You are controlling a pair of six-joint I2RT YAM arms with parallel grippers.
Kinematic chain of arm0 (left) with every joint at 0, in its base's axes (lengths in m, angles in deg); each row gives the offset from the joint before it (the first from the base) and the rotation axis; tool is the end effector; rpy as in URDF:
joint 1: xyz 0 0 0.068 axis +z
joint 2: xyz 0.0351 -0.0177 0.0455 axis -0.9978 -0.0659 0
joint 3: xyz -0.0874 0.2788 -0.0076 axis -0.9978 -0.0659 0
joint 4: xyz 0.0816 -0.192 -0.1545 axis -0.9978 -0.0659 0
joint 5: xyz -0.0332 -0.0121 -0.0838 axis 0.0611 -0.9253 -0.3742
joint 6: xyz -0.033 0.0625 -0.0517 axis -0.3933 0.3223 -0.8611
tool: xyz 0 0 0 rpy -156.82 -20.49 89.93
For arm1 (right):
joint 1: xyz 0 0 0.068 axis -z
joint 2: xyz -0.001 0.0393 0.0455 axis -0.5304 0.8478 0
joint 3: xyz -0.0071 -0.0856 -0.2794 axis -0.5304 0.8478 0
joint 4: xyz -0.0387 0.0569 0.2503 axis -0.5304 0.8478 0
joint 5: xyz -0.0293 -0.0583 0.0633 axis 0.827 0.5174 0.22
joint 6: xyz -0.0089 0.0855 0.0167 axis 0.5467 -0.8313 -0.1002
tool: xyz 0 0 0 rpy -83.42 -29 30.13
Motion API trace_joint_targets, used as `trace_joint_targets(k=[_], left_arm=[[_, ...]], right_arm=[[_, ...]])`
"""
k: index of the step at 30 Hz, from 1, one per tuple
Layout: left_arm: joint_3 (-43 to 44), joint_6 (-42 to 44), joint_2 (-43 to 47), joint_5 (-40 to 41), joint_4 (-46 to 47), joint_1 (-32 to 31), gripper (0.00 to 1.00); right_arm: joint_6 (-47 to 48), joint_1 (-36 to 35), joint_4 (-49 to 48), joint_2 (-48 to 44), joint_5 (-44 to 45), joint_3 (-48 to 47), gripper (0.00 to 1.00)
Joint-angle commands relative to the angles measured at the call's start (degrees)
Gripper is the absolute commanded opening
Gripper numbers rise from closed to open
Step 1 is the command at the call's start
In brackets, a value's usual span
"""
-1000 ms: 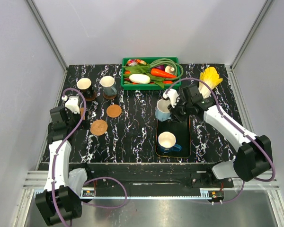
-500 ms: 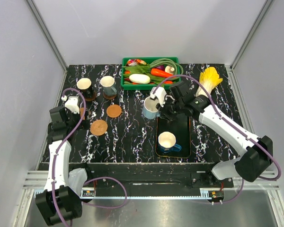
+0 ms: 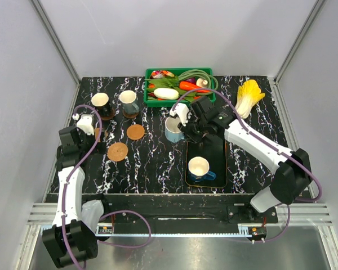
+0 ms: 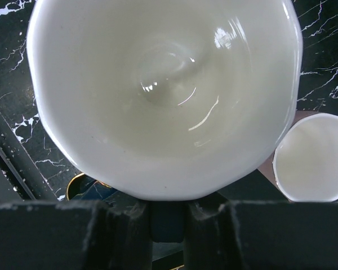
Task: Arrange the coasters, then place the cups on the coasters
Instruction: Place the cup on the coaster.
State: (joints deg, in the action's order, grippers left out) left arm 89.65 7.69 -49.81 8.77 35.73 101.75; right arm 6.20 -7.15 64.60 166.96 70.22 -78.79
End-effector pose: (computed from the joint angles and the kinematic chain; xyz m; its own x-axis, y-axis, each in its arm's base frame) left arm 0.1990 0.0370 0.2443 -0.5775 0.0424 -0.8153 0.0303 0.9991 0.0305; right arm 0.2619 0.2374 0.2933 -0.2673 -0.6989 -0.6634 -0.9048 0.4189 -0.0767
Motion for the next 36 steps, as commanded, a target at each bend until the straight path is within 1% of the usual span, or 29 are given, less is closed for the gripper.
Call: trace_joint_targets(k=[1,6,11,25,31,36], left_arm=[[-0.1,-0.7,-0.4,1.3,3.3,0.4,0.99],[-0.3,-1.1,0.1,2.2,3.8,0.4,0.99],[-0.2,-1.6,-0.4,3.4,4.2,0.6,0.99],[0.2,-2.5,0.0,5.1,4.8,2.8,0.99],[0.2,-2.7,-0.3,5.0,5.2,3.8,0.99],[0.2,-2.6,-1.0,4.8,5.5,4.1,0.99]], right_arm=[[-0.7,-1.2,-6.7,-1.3,0.4,-4.1,0.00],[0.3,-2.2,-8.7,-1.1,0.1,-3.6,0.00],[-0.4,-3.4,-9.1,2.1,0.2,-6.5,0.00],[-4.7,-9.4,-9.6,18.3,4.6,-21.9,0.00],[-6.7,-12.1,-9.7,23.8,5.9,-25.8,0.00],[-9.7,-12.6,-10.5,27.7,9.8,-27.7,0.00]])
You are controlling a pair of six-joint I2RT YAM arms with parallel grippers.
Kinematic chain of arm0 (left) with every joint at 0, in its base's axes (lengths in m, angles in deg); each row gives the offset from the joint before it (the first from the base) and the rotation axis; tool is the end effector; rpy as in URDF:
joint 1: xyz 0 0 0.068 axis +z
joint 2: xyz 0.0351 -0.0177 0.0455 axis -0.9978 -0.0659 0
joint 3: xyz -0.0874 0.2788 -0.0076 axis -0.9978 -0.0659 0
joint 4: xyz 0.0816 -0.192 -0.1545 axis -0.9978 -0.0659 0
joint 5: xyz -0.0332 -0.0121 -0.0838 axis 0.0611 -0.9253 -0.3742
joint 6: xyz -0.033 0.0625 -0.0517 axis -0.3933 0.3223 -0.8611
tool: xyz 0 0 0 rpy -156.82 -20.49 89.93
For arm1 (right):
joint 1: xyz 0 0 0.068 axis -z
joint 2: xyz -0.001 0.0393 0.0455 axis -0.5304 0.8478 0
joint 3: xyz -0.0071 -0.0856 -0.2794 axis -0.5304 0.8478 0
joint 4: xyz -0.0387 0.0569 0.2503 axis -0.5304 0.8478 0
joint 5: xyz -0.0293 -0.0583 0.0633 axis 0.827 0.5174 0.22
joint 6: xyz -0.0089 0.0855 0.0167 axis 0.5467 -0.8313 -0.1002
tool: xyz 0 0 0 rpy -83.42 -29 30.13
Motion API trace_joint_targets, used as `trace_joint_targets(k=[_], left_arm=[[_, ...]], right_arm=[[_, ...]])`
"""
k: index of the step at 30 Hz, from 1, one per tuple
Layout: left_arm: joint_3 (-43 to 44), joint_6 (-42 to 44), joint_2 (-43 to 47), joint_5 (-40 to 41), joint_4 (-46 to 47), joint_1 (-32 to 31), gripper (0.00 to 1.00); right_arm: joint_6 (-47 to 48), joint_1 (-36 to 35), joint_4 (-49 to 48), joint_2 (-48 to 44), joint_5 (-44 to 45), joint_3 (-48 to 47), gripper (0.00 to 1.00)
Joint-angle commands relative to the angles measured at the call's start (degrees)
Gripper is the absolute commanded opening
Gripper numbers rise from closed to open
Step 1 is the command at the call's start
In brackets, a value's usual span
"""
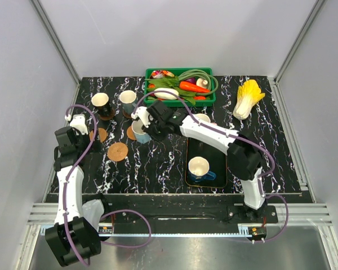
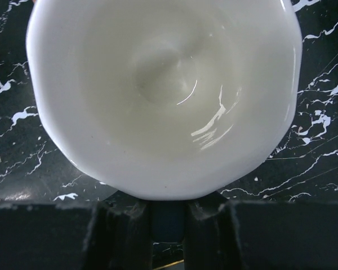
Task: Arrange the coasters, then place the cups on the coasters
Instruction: Place the cup on the coaster.
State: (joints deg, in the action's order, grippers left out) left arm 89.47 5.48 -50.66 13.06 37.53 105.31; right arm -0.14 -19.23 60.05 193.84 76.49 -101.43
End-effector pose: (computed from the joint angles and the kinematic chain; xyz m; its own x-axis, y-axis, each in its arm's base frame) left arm 0.1995 0.0564 0.2435 -0.5769 -0.0295 -0.8163 -0.1144 0.9924 0.0450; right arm 0.2952 0.3842 0.2493 -0.2273 -0.7264 -0.6486 -0.9273 0.3648 -0.0837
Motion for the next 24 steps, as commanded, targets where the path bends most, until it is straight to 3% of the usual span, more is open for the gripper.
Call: trace_joint_targets(k=[1,24], left_arm=[[0.3,-0.3,-0.5,0.5,3.7,0.5,0.99],[0.2,-0.6,0.1,1.0,4.1,1.1,0.99]], right_arm=[[-3.8,-0.5,-6.1,1.5,4.2,-5.5,0.00],[-12.1,-1.6,-4.9,14.5,11.0,-19.7,0.00]])
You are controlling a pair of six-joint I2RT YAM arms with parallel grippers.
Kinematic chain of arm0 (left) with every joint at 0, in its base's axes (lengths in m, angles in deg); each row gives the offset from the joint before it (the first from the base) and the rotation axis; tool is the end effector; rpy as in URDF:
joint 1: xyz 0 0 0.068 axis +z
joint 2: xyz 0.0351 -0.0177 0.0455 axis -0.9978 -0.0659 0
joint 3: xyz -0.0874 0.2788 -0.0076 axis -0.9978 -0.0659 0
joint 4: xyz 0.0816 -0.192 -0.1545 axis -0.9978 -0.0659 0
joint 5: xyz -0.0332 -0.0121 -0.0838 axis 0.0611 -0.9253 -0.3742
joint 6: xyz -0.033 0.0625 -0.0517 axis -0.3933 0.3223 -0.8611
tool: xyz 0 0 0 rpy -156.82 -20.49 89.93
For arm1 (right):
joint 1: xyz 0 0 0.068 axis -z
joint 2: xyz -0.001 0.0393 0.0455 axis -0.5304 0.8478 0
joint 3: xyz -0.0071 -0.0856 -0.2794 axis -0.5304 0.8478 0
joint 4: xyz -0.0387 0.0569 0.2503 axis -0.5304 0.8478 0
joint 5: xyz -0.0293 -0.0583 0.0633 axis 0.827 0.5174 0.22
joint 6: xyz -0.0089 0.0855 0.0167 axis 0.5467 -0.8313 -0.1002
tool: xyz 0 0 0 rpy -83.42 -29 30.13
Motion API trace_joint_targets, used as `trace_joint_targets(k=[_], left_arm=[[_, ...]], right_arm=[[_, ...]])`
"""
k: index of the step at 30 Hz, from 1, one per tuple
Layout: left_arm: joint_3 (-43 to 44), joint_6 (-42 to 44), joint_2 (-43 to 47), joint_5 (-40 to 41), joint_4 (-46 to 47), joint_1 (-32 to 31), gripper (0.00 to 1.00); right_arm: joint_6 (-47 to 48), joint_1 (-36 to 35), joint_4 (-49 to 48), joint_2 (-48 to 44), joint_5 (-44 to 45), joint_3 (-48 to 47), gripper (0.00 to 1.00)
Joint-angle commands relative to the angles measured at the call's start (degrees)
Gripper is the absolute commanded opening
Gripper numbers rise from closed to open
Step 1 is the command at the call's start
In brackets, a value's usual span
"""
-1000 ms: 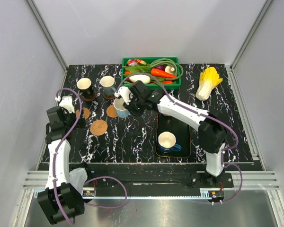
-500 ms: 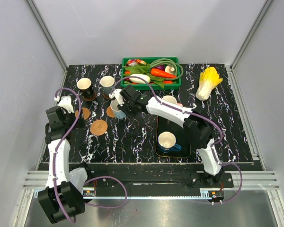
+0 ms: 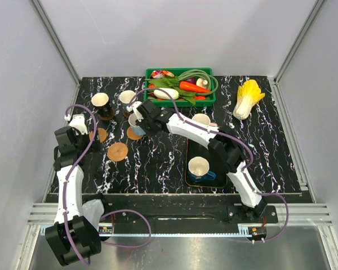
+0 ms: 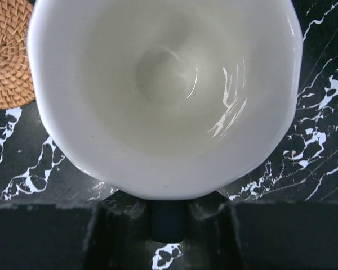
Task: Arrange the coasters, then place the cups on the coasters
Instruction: Place the cup on the coaster.
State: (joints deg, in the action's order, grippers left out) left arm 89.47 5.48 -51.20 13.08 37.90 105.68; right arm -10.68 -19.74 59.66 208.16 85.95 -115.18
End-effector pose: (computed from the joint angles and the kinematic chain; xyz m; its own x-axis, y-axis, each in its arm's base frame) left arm 0.2008 0.0583 0.2425 -0.5790 -0.0340 -0.8146 -0.1210 0.9917 0.0446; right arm 0.3392 0.4264 0.2091 -0.3944 -0.6613 -0.6380 -0.8156 0.5719 -0.0885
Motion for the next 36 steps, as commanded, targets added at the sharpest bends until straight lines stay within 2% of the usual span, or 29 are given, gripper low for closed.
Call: trace_joint_targets(k=[1,9,12,20,23,36], left_arm=[[0.2,-0.7,0.6,0.9,3.8,0.8,0.99],[0.5,-0.6,0.0,-0.3,3.4,1.4,0.99],[0.4,-0.4,0.1,-0.6,3.4,1.4,0.99],[0.3,-0.1,0.5,-1.5,3.5,1.4,0.99],[0.2,-0.1,0.8,-1.8,3.4,1.4,0.99],[0.2,0.0,1.1,-2.0,3.1,1.4,0.99]], right_arm=[[-1.6,-1.3,-4.5,0.3,1.4,-6.5,0.00],[-1.2,-2.5,-2.3,1.4,-0.2,-8.5,0.00],[-1.4,-2.5,-3.4,-2.2,3.1,-4.0,0.00],[-0.6,-2.5,-11.9,-17.4,11.0,17.8,0.00],[-0.2,-2.4,-14.1,-20.7,12.3,23.0,0.00],[-1.1,3.2,-16.1,-19.1,9.6,26.2,0.00]])
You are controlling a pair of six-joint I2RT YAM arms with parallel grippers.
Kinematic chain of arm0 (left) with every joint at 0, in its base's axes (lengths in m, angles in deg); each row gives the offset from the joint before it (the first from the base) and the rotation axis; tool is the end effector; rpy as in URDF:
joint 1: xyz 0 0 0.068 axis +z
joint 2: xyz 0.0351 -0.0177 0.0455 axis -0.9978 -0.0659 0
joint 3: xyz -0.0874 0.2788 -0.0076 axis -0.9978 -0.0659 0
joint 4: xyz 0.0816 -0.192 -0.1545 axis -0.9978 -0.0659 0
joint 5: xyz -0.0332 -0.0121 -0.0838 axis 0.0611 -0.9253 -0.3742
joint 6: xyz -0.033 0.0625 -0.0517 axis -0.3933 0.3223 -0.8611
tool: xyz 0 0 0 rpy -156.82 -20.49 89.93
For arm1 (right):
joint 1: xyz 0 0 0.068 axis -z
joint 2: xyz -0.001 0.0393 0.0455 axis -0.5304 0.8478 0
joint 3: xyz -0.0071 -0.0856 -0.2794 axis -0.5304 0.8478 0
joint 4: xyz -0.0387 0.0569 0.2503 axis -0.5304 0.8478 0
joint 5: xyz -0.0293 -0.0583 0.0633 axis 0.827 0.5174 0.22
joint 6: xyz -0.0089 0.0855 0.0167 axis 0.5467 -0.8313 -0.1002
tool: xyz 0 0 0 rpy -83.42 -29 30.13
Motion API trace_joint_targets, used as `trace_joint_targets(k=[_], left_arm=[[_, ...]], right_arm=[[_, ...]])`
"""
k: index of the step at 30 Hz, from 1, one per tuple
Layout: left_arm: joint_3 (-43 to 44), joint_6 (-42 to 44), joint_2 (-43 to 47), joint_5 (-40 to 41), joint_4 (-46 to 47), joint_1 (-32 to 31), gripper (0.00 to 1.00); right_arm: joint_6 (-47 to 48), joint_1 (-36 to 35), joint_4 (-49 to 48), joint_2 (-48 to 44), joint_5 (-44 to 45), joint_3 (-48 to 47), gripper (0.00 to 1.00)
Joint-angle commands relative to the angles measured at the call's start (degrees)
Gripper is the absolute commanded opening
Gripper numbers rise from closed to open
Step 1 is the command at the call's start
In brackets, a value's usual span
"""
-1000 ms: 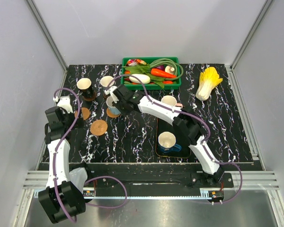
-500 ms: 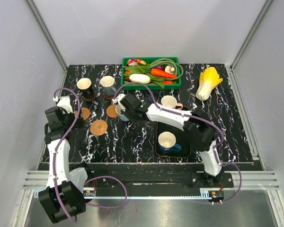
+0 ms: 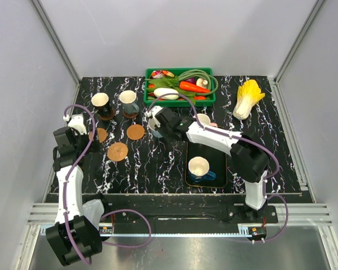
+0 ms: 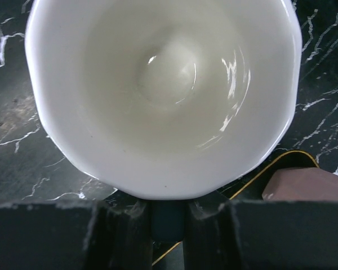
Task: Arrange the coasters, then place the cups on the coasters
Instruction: Place the cup on the coaster.
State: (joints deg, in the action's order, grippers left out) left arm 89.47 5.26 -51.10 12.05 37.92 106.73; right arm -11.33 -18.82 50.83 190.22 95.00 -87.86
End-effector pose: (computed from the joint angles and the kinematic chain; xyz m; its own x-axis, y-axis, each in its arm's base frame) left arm 0.1998 0.0606 0.2431 -0.5738 -0.0474 -0.8176 -0.1271 0.9914 0.0317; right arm 0.3023 0.3480 0.2124 -0.4247 -0.6588 -0.6210 -0.7258 0.6577 -0.2013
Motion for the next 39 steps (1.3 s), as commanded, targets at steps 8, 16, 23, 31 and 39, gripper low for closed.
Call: trace_joint_targets(k=[8,16,23,31,39], left_arm=[[0.1,0.2,1.0,-1.2,3.1,0.4,0.99],[0.2,0.3,1.0,-1.0,3.0,0.2,0.99],[0.1,0.3,0.9,-1.0,3.1,0.3,0.99],[0.1,0.4,0.6,-1.0,3.0,0.3,0.99],[0.0,0.4,0.6,-0.9,3.1,0.3,0.99]], right_arm=[[-1.1,5.7,-9.0,-0.8,-3.6,0.8,0.00],[-1.4,6.3,-9.9,0.8,-5.1,1.2,0.01],[-2.0,7.7,-10.5,1.1,-6.6,2.1,0.09],[-2.3,8.0,-10.4,1.6,-8.3,2.1,0.42],[-2.2,8.0,-8.7,1.1,-9.7,1.4,0.69]])
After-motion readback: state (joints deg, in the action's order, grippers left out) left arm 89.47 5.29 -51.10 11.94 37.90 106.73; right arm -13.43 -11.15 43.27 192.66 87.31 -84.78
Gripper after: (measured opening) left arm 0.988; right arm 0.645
